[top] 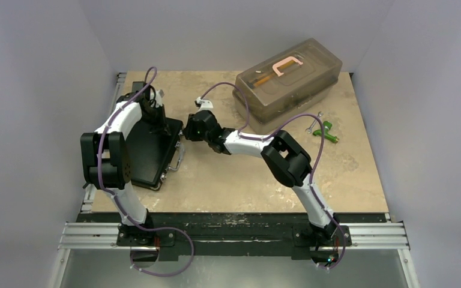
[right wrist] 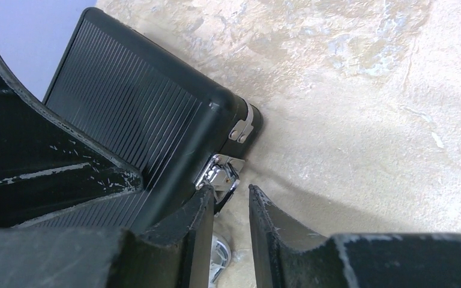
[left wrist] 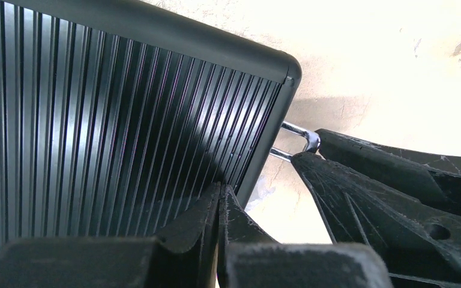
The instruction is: Pack up texas hold em set
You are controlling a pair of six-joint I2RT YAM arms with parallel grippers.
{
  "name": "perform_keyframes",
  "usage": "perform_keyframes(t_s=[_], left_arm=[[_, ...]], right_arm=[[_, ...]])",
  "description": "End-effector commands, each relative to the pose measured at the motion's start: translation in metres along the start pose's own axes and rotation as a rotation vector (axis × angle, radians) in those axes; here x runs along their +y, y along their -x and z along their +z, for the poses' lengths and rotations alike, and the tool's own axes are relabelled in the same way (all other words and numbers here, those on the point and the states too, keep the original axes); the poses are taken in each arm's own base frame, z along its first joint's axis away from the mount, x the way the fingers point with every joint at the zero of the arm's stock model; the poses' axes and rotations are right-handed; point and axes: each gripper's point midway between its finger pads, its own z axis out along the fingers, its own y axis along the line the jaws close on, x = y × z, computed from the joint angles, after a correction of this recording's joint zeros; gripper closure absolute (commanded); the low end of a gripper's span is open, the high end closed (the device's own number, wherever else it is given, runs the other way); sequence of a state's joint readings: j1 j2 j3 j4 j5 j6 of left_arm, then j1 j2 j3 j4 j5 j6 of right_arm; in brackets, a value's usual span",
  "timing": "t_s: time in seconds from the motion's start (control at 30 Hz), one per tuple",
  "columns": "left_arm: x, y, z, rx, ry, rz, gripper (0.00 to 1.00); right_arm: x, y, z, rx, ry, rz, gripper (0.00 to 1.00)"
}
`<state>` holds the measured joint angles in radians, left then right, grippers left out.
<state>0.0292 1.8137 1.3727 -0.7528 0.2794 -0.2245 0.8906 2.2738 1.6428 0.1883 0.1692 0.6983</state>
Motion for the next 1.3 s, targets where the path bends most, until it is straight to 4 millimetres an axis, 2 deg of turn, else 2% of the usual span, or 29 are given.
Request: perform_keyframes(t_s=[0.0,0.13,0.3,0.43,0.6,0.67,0.77,0.87,1.03,1.1,1.2,1.27], left_arm=[[0.009,-0.005,0.009,0.032,0.05,0.02,1.0],[0.009,-0.005,0.01,0.035,0.046,0.023,1.0],[0.009,-0.006,0.011,0.04,0.047,0.023,1.0],[0.009,-0.006,0.01,0.037,0.047,0.027,1.0],[0.01,-0.006,0.011,0.038,0.05,0.026,1.0],[0.009,-0.006,0.012,0.043,0.046,0.025,1.0],[0.01,-0.006,0.013,0.046,0.048,0.026,1.0],[0.011,-0.007,0.013,0.048,0.052,0.028,1.0],[0.011,-0.008,0.014,0.05,0.055,0.031,1.0],[0.012,-0.008,0.015,0.056,0.058,0.029,1.0],[0.011,-0.007,0.014,0.054,0.057,0.03,1.0],[0.011,-0.005,0.014,0.05,0.054,0.03,1.0]], right_arm=[[-0.012,-0.01,0.008,0.007,-0.05,-0.055,0.77],[-0.027,-0.024,0.008,0.02,-0.112,-0.067,0.82],[-0.039,-0.047,0.011,0.029,-0.182,-0.119,0.83],[-0.05,-0.057,0.014,0.043,-0.247,-0.154,0.83],[-0.07,-0.072,0.004,0.053,-0.31,-0.172,0.82],[-0.07,-0.076,0.003,0.058,-0.294,-0.179,0.82],[-0.062,-0.081,0.011,0.087,-0.239,-0.232,0.8],[-0.065,-0.084,0.012,0.094,-0.244,-0.263,0.8],[-0.054,-0.064,0.0,0.055,-0.223,-0.295,0.77],[-0.048,-0.055,-0.008,0.047,-0.227,-0.305,0.77],[-0.021,-0.045,-0.035,0.029,-0.144,-0.337,0.74],[-0.001,-0.052,-0.053,0.051,-0.062,-0.365,0.69]])
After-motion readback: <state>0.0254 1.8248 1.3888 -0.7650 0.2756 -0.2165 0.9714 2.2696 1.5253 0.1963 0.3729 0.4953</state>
